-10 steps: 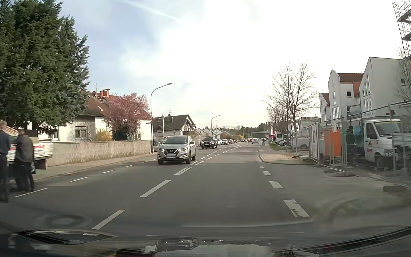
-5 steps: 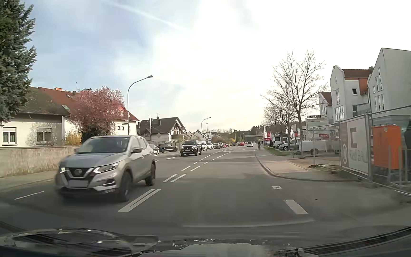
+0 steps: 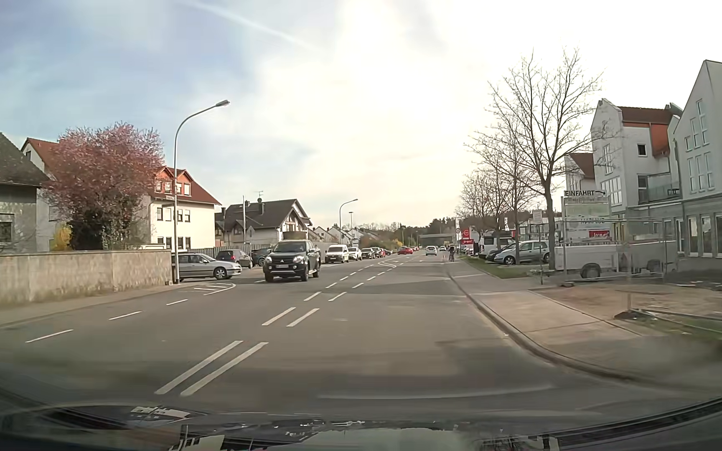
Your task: Follow the waypoints while adhering to traffic rules and regulations
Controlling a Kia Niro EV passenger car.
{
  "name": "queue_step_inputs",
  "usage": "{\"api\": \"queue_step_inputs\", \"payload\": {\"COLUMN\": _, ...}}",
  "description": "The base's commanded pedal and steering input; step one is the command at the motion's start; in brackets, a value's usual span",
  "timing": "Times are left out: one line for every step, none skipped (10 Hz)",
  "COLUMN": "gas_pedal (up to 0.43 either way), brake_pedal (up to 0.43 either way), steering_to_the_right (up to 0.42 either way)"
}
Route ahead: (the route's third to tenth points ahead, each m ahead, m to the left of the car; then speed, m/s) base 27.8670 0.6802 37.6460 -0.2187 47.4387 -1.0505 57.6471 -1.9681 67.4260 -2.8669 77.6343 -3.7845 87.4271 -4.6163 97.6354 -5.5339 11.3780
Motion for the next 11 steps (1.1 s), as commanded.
{"api": "queue_step_inputs", "payload": {"gas_pedal": 0.087, "brake_pedal": 0.000, "steering_to_the_right": 0.015}}
{"api": "queue_step_inputs", "payload": {"gas_pedal": 0.087, "brake_pedal": 0.000, "steering_to_the_right": 0.015}}
{"api": "queue_step_inputs", "payload": {"gas_pedal": 0.087, "brake_pedal": 0.000, "steering_to_the_right": 0.015}}
{"api": "queue_step_inputs", "payload": {"gas_pedal": 0.087, "brake_pedal": 0.000, "steering_to_the_right": 0.015}}
{"api": "queue_step_inputs", "payload": {"gas_pedal": 0.087, "brake_pedal": 0.000, "steering_to_the_right": 0.015}}
{"api": "queue_step_inputs", "payload": {"gas_pedal": 0.087, "brake_pedal": 0.000, "steering_to_the_right": 0.014}}
{"api": "queue_step_inputs", "payload": {"gas_pedal": 0.087, "brake_pedal": 0.000, "steering_to_the_right": 0.014}}
{"api": "queue_step_inputs", "payload": {"gas_pedal": 0.087, "brake_pedal": 0.000, "steering_to_the_right": 0.012}}
{"api": "queue_step_inputs", "payload": {"gas_pedal": 0.087, "brake_pedal": 0.000, "steering_to_the_right": 0.011}}
{"api": "queue_step_inputs", "payload": {"gas_pedal": 0.087, "brake_pedal": 0.000, "steering_to_the_right": 0.011}}
{"api": "queue_step_inputs", "payload": {"gas_pedal": 0.087, "brake_pedal": 0.000, "steering_to_the_right": 0.010}}
